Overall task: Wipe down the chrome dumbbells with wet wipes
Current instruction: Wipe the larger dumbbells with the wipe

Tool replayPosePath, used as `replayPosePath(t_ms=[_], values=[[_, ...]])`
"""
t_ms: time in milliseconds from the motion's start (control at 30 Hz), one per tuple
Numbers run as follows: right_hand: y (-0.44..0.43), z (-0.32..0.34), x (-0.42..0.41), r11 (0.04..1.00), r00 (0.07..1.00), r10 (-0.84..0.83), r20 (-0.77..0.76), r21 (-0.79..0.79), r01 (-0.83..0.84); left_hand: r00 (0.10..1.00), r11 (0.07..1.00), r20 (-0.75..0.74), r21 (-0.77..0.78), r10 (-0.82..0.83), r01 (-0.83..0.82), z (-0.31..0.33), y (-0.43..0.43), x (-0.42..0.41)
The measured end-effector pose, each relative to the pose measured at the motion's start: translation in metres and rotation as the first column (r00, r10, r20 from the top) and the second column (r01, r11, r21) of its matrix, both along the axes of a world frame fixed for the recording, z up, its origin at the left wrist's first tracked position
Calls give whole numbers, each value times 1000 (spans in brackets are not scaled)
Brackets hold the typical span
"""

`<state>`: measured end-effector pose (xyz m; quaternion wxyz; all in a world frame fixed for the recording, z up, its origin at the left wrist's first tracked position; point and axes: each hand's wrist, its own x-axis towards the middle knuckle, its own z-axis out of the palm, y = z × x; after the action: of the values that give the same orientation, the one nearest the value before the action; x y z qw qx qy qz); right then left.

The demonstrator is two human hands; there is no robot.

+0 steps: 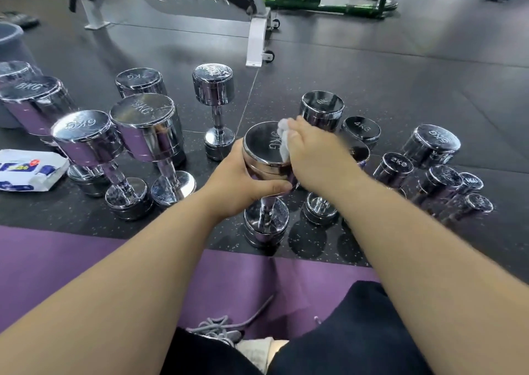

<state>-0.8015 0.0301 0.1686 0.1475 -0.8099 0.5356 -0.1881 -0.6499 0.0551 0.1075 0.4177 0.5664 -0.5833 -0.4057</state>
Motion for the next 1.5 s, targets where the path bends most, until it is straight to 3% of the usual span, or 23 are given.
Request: replayPosePath(t_ms=[67,133,200,267,333,367,500,633,800,900,967,1200,1333,1500], values=[[33,-23,-3,994,918,-111,382,41,103,1000,1000,-5,-7,4,-4,-1,0,0],[58,-47,6,970,728,-241,641,187,156,1000,1000,-8,-5,20,-20,1,3,-2],[47,-58,13,950,636,-289,715,294,102,999,1000,-17,1,31,-31,2,3,-1],[22,-46,10,902,438,-403,804,429,44,999,999,-12,30,32,-32,4,7,-4],[8,-42,9,873,331,-448,830,486,-37,999,999,-6,38,35,-35,6,9,-5],[8,-50,11,870,320,-442,838,488,-75,999,999,-11,38,40,-39,7,10,-5],[32,-86,22,888,423,-379,823,453,-85,999,999,-18,33,39,-38,8,9,-5],[7,-70,20,876,350,-418,838,474,-88,999,998,-37,49,38,-36,5,7,-5],[53,-77,34,919,366,-323,873,382,-100,999,998,-16,52,34,-33,10,10,-6],[20,-66,27,880,314,-407,858,460,-116,999,998,-12,49,38,-37,11,11,-6],[8,-64,24,865,371,-412,832,485,-128,999,998,-21,58,30,-28,11,12,-6],[27,-56,11,874,309,-359,881,433,-221,999,998,-26,56,26,-24,12,11,-7],[30,-66,5,870,403,-343,848,449,-205,999,998,-7,62,31,-30,13,13,-7],[25,-63,10,877,307,-368,878,437,-198,1000,998,-1,48,31,-31,9,8,-4]])
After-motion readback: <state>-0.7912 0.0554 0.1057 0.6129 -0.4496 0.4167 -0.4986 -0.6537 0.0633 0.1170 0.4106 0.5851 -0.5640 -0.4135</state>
